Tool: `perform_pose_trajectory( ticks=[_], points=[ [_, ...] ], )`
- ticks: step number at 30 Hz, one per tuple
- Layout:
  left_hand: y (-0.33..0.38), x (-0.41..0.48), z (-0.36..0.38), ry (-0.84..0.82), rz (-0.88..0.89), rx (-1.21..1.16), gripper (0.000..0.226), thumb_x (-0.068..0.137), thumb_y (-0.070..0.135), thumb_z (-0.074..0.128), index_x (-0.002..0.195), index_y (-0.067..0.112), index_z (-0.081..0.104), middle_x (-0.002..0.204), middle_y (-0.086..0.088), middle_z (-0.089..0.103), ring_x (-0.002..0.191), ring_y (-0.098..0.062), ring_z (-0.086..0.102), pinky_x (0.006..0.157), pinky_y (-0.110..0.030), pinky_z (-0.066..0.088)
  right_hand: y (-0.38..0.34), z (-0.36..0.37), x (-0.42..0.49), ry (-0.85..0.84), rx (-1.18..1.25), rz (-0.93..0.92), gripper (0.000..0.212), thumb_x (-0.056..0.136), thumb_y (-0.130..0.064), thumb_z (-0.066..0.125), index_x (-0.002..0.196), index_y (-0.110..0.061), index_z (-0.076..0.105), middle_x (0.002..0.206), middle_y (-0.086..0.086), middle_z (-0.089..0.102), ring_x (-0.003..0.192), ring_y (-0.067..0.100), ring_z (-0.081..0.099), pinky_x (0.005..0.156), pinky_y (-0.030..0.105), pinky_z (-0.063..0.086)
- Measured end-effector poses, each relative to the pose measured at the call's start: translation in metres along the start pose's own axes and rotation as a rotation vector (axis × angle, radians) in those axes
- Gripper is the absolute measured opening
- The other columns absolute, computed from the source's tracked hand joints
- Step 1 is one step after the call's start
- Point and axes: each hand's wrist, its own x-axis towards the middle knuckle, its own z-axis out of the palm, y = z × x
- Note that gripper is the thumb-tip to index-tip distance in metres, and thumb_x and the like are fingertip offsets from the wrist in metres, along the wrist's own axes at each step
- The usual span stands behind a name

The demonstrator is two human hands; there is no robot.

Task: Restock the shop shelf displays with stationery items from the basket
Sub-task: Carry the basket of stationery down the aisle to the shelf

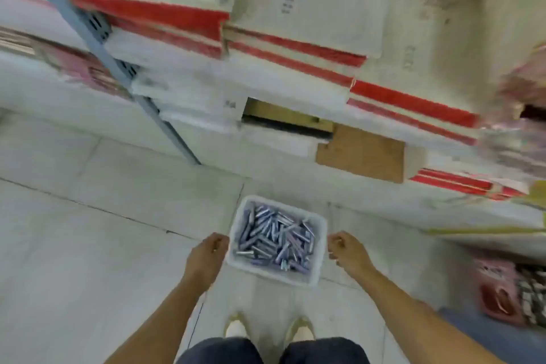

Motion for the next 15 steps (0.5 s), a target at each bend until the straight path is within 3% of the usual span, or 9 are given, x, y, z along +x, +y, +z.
perform_pose_trajectory(
  ticks=[2,5,9,12,15],
  points=[
    [-0.021,0.043,0.028,0.007,0.040,0.088,0.024,0.100,0.024,0.045,0.113,0.014,0.063,0.105,-0.009,0.067,0.094,-0.026,0.062,0.080,-0.032,0.047,0.026,0.022,0.041,0.052,-0.032,0.001,0.023,0.099,-0.027,0.050,0.109,-0.007,0.056,0.102,0.011,0.064,0.096,0.029,0.064,0.085,0.040,0.049],
    [-0.053,0.113,0.063,0.017,0.039,0.127,0.030,0.099,0.025,0.048,0.125,0.013,0.056,0.117,-0.012,0.062,0.104,-0.029,0.060,0.089,-0.036,0.047,0.071,0.050,0.107,0.127,-0.073,0.009,0.025,0.094,-0.028,0.059,0.105,-0.005,0.054,0.099,0.012,0.063,0.091,0.028,0.063,0.074,0.032,0.045],
    [-0.093,0.180,0.096,0.059,0.017,0.128,0.044,0.098,0.032,0.051,0.136,0.010,0.046,0.122,-0.016,0.059,0.107,-0.032,0.059,0.090,-0.037,0.046,0.115,0.079,0.169,0.179,0.005,0.091,0.053,0.090,-0.035,0.065,0.124,-0.002,0.043,0.115,0.015,0.055,0.097,0.027,0.056,0.078,0.031,0.042],
    [-0.112,0.212,0.119,0.022,0.025,0.167,0.038,0.099,0.036,0.049,0.124,0.008,0.049,0.108,-0.014,0.063,0.095,-0.032,0.061,0.078,-0.034,0.045,0.134,0.102,0.197,0.095,0.050,0.125,0.047,0.092,-0.037,0.061,0.121,-0.002,0.047,0.114,0.015,0.058,0.098,0.031,0.059,0.081,0.037,0.049],
    [-0.123,0.223,0.133,0.067,0.089,0.159,0.027,0.098,0.034,0.049,0.093,0.008,0.047,0.076,-0.005,0.057,0.074,-0.029,0.054,0.060,-0.033,0.037,0.142,0.118,0.207,0.226,0.036,0.036,0.033,0.094,-0.027,0.061,0.113,0.000,0.058,0.110,0.018,0.063,0.089,0.026,0.057,0.072,0.029,0.040]
  ],
)
